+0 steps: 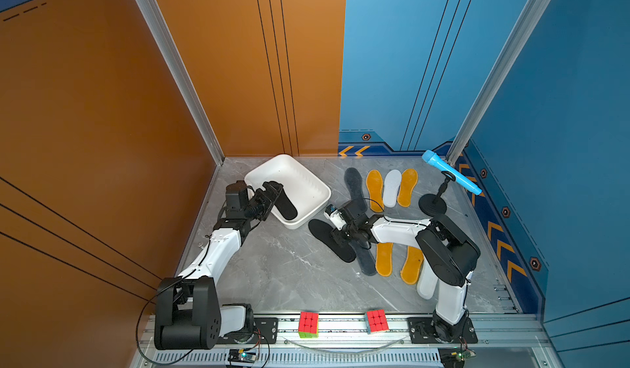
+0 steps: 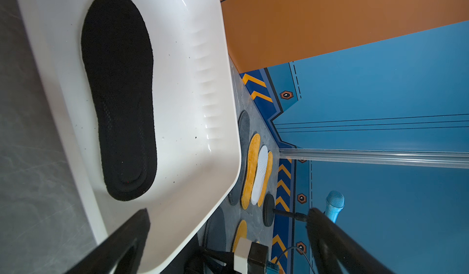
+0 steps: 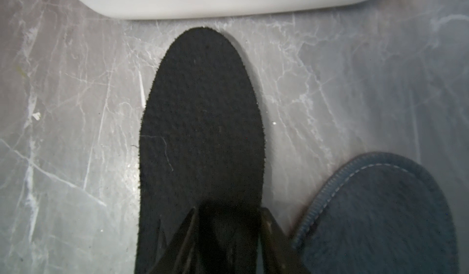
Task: Put the insoles into the storage box
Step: Pick up the insole from the center of the board.
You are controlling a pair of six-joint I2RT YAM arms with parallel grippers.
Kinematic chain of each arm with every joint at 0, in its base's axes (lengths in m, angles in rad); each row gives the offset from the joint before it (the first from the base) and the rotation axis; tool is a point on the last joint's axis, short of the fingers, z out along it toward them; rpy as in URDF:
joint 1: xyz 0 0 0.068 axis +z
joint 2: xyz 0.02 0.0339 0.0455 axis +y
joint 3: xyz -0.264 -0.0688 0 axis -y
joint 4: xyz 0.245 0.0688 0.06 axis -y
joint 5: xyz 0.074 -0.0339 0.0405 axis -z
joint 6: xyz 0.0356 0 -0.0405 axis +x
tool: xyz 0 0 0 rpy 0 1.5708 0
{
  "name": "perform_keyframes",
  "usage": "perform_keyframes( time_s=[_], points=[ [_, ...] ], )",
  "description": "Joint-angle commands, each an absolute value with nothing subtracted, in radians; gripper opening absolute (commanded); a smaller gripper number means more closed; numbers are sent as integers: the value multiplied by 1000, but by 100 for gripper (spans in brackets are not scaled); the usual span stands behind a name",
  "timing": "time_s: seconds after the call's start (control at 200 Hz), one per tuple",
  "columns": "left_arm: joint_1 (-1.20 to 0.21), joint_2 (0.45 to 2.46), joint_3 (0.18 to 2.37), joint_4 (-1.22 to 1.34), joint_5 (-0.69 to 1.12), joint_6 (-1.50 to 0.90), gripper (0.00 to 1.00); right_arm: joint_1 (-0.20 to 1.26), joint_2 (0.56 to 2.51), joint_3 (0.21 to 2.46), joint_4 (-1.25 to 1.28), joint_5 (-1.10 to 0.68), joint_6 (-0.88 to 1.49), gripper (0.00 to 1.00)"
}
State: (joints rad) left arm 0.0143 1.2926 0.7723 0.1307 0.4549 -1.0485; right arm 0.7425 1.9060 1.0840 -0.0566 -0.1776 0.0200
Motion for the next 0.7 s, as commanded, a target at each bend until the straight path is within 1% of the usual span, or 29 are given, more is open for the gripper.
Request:
perform_keyframes(
  time_s=[0.0, 0.11, 0.175, 0.29, 0.365, 0.526, 0.696],
  points=[
    [20, 1278, 758, 115, 471, -1052, 98, 766, 1919, 1031, -84, -142, 26, 28],
    [20, 1284, 758, 114, 471, -1053, 98, 782, 1903, 1004, -75, -125, 34, 20],
    [18, 1287, 759, 114, 470, -1052, 98, 787, 1893, 992, -66, -119, 41, 18],
    [16, 1291, 761, 115, 469, -1052, 98, 794, 1883, 985, -63, -112, 42, 8],
    [15, 1287, 758, 115, 469, -1053, 98, 796, 1877, 983, -61, -109, 43, 5],
    [15, 1289, 757, 115, 467, -1052, 98, 804, 1845, 974, -57, -110, 44, 0],
    [15, 1293, 761, 115, 465, -1056, 98, 803, 1772, 947, -54, -131, 38, 0]
  ],
)
